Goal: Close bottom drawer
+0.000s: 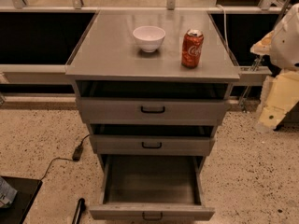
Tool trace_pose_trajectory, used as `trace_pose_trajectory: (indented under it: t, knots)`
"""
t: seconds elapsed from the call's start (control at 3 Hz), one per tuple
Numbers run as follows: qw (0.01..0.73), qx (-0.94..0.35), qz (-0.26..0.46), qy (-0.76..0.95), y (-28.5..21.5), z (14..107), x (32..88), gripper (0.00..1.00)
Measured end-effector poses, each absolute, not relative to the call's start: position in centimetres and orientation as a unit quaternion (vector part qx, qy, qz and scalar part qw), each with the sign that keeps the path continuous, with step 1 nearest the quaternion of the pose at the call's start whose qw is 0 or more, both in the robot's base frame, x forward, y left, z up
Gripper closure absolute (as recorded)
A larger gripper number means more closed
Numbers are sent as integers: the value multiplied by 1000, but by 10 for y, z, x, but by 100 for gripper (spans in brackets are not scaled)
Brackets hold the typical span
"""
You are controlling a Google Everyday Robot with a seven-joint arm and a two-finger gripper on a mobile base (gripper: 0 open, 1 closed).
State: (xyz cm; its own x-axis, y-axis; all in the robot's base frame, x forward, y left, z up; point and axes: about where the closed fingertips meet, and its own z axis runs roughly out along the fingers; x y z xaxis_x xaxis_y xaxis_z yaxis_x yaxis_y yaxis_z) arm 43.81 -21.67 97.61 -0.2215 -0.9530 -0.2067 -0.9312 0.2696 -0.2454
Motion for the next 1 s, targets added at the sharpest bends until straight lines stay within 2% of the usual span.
trace_pose_trajectory:
  t: [0.67, 1.0]
  knots:
    - [162, -614, -31, 772, -221, 967, 429, 0]
    - [170, -612, 10, 773, -250, 921, 401, 0]
